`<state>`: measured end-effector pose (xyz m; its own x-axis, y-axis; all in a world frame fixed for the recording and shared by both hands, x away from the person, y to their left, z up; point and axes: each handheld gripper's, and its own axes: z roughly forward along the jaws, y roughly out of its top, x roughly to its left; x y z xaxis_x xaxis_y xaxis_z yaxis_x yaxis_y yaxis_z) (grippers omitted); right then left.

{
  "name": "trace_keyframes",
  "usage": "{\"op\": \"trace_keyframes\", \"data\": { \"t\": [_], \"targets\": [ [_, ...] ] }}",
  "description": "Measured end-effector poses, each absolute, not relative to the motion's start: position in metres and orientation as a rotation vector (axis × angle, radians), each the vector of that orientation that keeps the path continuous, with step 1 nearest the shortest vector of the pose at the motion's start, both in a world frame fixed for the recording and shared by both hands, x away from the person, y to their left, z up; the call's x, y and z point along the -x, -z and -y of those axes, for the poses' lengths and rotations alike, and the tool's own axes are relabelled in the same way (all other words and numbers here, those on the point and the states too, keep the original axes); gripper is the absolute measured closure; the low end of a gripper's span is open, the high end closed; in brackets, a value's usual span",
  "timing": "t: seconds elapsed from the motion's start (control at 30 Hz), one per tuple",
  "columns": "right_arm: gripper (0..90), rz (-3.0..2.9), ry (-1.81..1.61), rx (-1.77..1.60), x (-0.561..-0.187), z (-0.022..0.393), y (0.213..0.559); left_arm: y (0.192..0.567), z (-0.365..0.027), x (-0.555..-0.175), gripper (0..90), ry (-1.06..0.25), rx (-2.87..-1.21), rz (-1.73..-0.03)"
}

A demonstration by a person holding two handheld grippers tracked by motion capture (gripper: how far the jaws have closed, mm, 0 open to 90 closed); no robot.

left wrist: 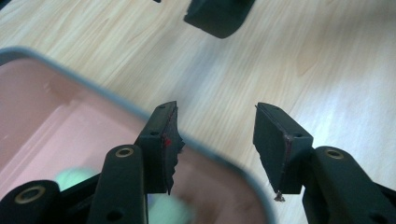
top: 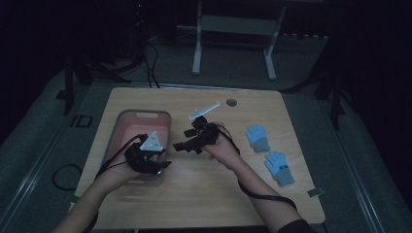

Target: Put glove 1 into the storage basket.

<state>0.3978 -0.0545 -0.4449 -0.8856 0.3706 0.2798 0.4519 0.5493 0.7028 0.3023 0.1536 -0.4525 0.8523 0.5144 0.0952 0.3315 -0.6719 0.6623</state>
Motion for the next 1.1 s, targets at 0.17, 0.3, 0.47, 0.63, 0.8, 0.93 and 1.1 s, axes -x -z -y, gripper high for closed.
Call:
{"op": "trace_keyframes", "data": {
  "t": [0.17, 0.3, 0.47, 0.63, 0.8, 0.93, 1.1],
  "targets": [
    [21.7, 2.703, 1.268, 0.731, -0.399, 0.078, 0.448, 0.453, -0.133, -0.301, 50.7, -0.356, -2.357, -0.611],
    [20.7, 2.733, 1.272, 0.748, -0.398, 0.098, 0.451, 0.452, -0.119, -0.3, 48.5, -0.355, -2.326, -0.616],
    [19.0, 2.745, 1.284, 0.743, -0.396, 0.115, 0.454, 0.457, -0.104, -0.296, 50.4, -0.363, -2.335, -0.576],
    [18.6, 2.722, 1.287, 0.738, -0.394, 0.13, 0.459, 0.464, -0.089, -0.292, 49.3, -0.333, -2.355, -0.562],
    [18.3, 2.729, 1.29, 0.752, -0.389, 0.148, 0.465, 0.473, -0.074, -0.288, 41.6, -0.312, -2.355, -0.553],
    [18.1, 2.75, 1.289, 0.756, -0.384, 0.16, 0.468, 0.479, -0.063, -0.285, 32.4, -0.296, -2.34, -0.553],
    [17.8, 2.767, 1.309, 0.769, -0.378, 0.174, 0.473, 0.487, -0.054, -0.281, 26.0, -0.282, -2.31, -0.52]
  ]
}}
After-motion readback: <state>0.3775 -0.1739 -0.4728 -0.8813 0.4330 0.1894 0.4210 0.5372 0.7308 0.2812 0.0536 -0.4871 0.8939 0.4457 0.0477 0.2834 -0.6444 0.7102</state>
